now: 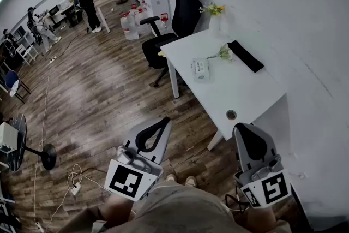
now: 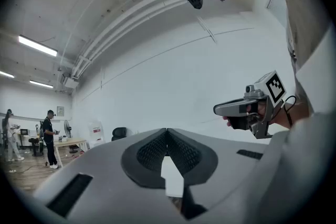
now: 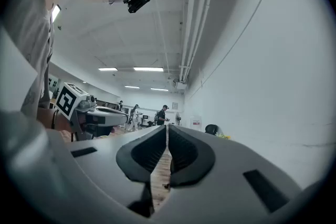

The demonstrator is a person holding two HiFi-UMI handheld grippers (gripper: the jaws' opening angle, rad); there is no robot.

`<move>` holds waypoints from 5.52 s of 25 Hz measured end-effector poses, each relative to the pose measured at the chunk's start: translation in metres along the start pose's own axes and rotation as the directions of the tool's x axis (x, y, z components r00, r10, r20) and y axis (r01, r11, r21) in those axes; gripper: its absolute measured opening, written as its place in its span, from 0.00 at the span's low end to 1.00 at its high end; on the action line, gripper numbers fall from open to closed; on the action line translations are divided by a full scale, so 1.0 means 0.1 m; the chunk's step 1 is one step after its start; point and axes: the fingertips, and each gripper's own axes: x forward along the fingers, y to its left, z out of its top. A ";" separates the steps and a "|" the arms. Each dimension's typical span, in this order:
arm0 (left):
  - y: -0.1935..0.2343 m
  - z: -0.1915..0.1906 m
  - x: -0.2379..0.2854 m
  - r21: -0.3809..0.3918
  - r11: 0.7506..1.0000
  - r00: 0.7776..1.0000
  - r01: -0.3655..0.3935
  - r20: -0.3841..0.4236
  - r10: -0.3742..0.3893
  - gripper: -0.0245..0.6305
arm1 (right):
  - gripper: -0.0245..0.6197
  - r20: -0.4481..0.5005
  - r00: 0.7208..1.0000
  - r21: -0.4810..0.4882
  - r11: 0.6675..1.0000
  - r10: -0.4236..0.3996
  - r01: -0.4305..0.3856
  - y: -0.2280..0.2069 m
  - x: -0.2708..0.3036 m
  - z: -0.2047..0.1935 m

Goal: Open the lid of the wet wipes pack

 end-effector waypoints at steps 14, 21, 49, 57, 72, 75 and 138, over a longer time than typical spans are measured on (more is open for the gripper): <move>-0.10 -0.05 0.29 -0.005 1.000 1.000 0.021 -0.018 -0.021 0.06 | 0.10 0.036 0.999 0.014 1.000 0.026 -0.027 -0.21 0.03 -0.04; 0.02 -0.11 0.41 -0.005 1.000 1.000 0.010 -0.019 -0.010 0.06 | 0.35 0.067 0.997 -0.002 1.000 -0.024 0.025 -0.38 0.18 -0.04; 2.05 -0.72 2.14 -0.059 0.994 0.993 0.093 -0.069 -0.097 0.06 | 0.39 -0.100 0.993 0.012 0.998 -0.061 0.062 -1.12 2.75 -0.71; 2.83 -0.83 2.75 -0.070 0.989 0.988 0.132 -0.065 -0.137 0.06 | 0.39 -0.116 0.988 0.002 0.995 -0.101 0.102 -1.42 3.70 -0.75; 3.25 -0.95 3.61 -0.083 0.980 0.981 0.179 -0.065 -0.185 0.06 | 0.40 -0.168 0.975 0.004 0.989 -0.145 0.148 -2.02 4.39 -0.95; 3.19 -0.97 3.72 -0.092 0.979 0.979 0.184 -0.069 -0.191 0.06 | 0.41 -0.191 0.972 0.002 0.990 -0.135 0.138 -2.14 4.41 -1.05; 1.79 -5.00 4.63 -0.334 0.870 0.568 0.363 -0.661 -0.491 0.06 | 0.30 -0.752 0.650 0.067 0.968 -0.109 0.240 -2.21 4.60 -4.90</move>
